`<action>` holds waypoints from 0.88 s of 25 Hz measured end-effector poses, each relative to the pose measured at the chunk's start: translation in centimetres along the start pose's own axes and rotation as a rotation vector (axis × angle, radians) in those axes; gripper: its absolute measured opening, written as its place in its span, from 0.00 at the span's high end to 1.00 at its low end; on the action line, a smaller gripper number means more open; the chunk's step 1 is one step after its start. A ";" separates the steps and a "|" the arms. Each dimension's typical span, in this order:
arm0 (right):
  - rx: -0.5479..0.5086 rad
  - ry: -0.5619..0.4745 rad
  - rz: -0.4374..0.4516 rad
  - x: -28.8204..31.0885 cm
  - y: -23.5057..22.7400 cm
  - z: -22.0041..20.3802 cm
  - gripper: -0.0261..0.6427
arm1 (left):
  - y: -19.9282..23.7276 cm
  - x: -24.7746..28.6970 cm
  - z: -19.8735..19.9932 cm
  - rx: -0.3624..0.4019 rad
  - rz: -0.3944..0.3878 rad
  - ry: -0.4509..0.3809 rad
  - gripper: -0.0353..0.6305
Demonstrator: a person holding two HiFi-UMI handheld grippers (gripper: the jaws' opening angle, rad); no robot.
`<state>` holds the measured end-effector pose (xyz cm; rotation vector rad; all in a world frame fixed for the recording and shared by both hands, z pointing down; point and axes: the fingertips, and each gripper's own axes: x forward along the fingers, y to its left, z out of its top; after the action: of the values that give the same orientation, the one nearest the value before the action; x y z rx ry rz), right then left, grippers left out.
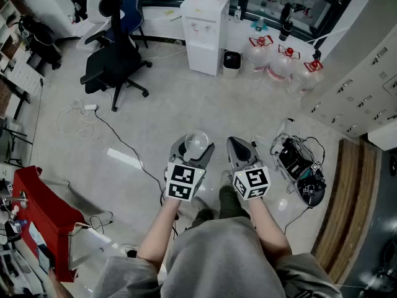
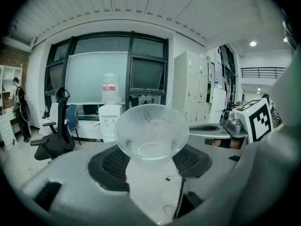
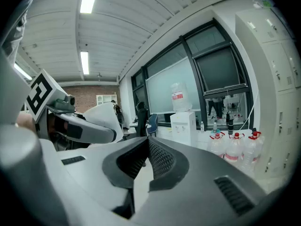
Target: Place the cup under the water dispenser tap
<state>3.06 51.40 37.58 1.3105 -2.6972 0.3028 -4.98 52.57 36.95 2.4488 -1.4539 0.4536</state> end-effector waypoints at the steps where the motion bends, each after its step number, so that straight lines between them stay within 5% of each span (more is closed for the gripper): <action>1: -0.001 0.001 0.003 -0.2 0.3 0.0 0.94 | -0.4 -0.3 0.1 -0.002 -0.004 -0.004 0.53; 12: -0.005 -0.007 0.037 -0.6 0.3 0.4 0.94 | -1.7 -0.2 0.4 -0.001 0.033 0.007 0.53; 22: 0.030 -0.015 0.044 -0.9 -4.8 0.3 0.94 | -3.3 3.9 1.5 -0.005 0.043 0.035 0.52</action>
<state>7.42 49.15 37.68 1.2680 -2.7473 0.3402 -0.09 50.42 36.86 2.3974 -1.4939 0.4991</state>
